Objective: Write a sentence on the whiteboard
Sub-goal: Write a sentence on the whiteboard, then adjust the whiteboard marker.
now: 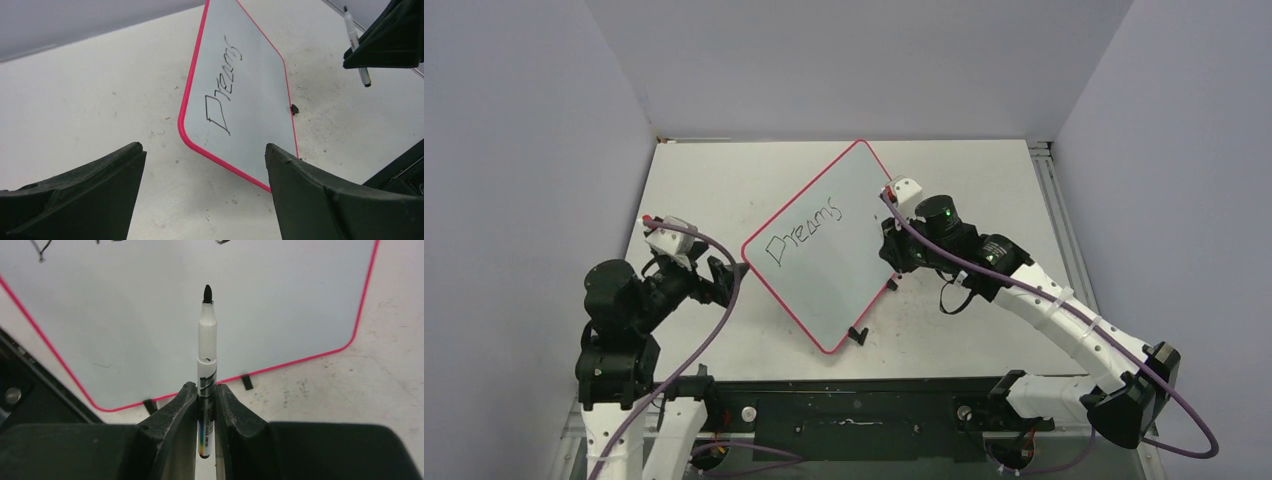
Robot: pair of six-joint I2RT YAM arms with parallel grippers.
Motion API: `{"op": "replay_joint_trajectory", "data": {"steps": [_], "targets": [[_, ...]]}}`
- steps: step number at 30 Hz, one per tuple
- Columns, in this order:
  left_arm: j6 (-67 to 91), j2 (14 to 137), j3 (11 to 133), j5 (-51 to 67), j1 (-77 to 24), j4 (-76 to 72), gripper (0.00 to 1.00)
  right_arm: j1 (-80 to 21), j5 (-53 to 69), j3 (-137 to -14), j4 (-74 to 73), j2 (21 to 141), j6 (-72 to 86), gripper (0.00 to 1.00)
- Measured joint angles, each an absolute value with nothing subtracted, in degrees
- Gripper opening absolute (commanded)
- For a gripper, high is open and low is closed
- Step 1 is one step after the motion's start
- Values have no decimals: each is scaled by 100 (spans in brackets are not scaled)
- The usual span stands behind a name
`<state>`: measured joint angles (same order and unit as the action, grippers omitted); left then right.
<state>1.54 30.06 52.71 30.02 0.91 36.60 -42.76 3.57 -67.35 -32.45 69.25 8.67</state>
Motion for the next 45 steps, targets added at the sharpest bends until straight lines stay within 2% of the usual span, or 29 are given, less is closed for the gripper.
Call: {"op": "replay_joint_trajectory", "data": {"steps": [9,19,28,33,40,45], "targets": [[-351,3308,6298,3111,-1118,3660,82,-4278,2449,-6753,-4372,6678,1201,5],[-1007,4204,6237,2746,-3645,3562,81,-4333,4368,-6648,-4950,6674,1966,5],[-2003,4703,5881,1205,-6504,3363,81,-5006,4880,-6606,-5426,6963,2152,5],[-2473,5004,5684,191,-7870,3350,67,-5266,4965,-6606,-5636,7253,2139,5],[-2738,5424,5592,-399,-8390,3284,63,-5297,5059,-6608,-5760,7408,2080,5],[-2877,5647,5459,-648,-8545,3155,56,-5341,5133,-6611,-5767,7461,2023,5]]}}
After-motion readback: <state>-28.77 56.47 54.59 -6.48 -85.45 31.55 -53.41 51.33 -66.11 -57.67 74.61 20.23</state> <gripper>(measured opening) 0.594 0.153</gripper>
